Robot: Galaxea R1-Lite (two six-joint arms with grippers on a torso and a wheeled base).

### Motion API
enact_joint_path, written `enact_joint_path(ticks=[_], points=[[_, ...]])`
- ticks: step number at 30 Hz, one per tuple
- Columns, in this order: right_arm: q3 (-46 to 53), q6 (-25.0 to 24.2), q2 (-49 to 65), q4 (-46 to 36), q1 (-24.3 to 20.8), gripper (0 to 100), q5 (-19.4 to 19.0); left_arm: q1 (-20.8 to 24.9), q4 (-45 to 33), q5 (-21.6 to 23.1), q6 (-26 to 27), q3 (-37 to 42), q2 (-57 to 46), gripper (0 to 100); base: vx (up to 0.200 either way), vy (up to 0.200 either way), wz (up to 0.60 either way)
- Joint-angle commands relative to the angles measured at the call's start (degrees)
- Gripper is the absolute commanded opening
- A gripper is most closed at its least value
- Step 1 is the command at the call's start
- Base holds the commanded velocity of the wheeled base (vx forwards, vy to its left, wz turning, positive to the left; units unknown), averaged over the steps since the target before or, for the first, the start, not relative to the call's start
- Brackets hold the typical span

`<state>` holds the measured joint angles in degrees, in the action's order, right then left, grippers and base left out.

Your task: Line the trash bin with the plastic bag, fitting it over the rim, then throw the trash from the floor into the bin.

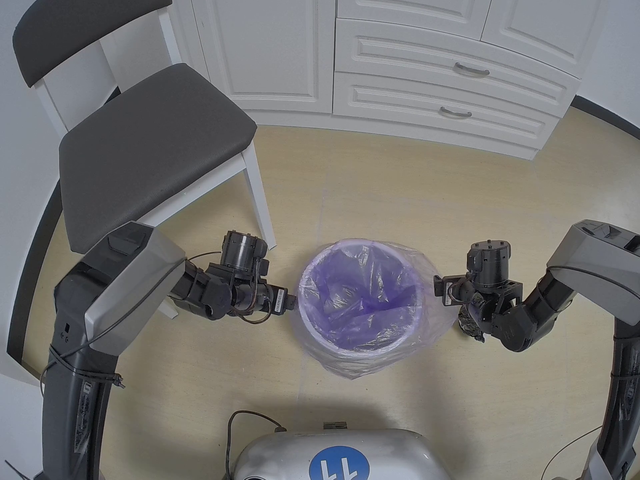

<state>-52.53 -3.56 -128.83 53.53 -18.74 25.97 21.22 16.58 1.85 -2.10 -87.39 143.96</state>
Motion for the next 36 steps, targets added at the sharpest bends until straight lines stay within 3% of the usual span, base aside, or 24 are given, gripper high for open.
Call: enact_joint_path(ticks=[1,20,26,36], points=[[0.15,0.13,-0.90,-0.09,0.19,100,-0.04,-0.04,-0.23,-0.01,-0.10,-2.08,4.40,100,0.000,0.000,0.00],[4.10,2.94,-0.37,-0.88,0.81,100,-3.55,-0.66,-0.06,-0.01,-0.19,-2.87,4.58,100,0.000,0.000,0.00],[1.03,2.42,-7.14,-0.71,1.86,100,-8.39,-1.10,0.03,0.43,-0.28,-0.85,0.89,100,0.000,0.000,0.00],[-5.30,0.92,-14.96,-0.97,4.76,100,-9.35,-1.89,0.12,0.61,0.16,2.32,-3.42,100,0.000,0.000,0.00]])
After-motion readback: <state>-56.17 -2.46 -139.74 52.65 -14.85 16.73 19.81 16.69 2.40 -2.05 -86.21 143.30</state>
